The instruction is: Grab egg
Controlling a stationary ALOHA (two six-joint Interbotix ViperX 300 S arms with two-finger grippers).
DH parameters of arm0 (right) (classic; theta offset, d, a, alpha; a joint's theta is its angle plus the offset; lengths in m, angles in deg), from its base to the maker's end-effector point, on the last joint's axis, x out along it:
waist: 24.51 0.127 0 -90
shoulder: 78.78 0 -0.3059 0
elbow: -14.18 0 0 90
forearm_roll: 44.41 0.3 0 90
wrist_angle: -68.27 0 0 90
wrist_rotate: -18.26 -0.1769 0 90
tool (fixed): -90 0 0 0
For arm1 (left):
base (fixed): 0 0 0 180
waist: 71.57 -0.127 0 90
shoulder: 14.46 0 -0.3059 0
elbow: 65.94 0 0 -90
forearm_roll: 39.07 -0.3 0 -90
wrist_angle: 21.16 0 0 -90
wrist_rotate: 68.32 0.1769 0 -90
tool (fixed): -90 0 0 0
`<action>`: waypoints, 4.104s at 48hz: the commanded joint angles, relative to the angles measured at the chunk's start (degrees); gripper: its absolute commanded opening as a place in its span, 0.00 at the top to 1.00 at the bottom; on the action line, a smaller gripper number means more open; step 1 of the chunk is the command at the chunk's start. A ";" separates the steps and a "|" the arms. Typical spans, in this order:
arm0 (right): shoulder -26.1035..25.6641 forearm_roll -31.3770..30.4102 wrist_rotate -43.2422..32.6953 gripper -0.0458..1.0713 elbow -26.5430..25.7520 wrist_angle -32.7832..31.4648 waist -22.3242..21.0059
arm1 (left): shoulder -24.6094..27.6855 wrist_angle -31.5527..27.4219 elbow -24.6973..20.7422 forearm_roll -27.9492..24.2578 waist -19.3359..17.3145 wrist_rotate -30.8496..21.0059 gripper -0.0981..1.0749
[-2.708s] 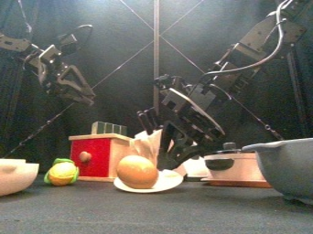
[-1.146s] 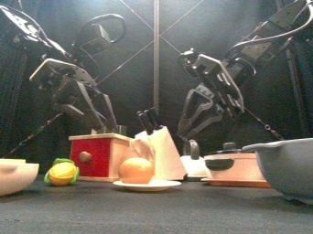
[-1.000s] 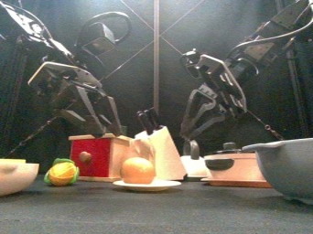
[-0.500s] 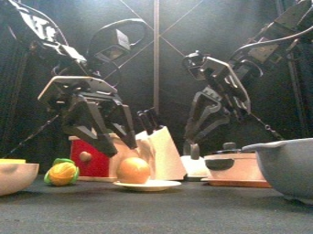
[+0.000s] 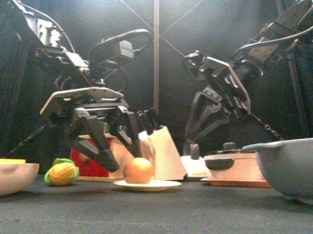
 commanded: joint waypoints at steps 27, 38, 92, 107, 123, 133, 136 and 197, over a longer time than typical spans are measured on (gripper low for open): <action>-1.49 0.09 0.00 0.37 -0.35 0.00 0.00 | -0.26 -6.50 -2.99 -12.83 0.26 0.00 0.08; -1.49 0.35 0.00 0.38 -0.35 0.09 0.00 | 0.18 -6.50 -3.25 -16.08 0.35 0.00 0.08; 1.32 9.05 -0.44 0.38 -2.72 10.90 -1.49 | -3.60 -6.94 -3.52 36.47 0.44 -1.23 0.08; 7.47 9.84 -0.53 0.38 -5.71 12.66 -4.75 | -0.53 -7.29 -2.90 29.71 0.70 -0.53 0.08; 11.25 9.84 -0.44 0.38 -8.70 13.36 -6.33 | -4.39 -6.94 1.58 21.62 1.93 -0.70 0.08; 11.43 9.67 -0.44 0.38 -9.76 13.18 -7.03 | -6.42 -6.86 2.64 16.96 3.08 -0.62 0.08; 11.87 9.49 -0.35 0.38 -10.28 13.27 -7.12 | -6.94 -6.94 2.90 15.47 3.16 -0.62 0.08; 13.10 9.05 -0.26 0.38 -10.90 13.80 -8.00 | -2.11 -6.94 -3.08 10.46 3.16 -1.14 0.08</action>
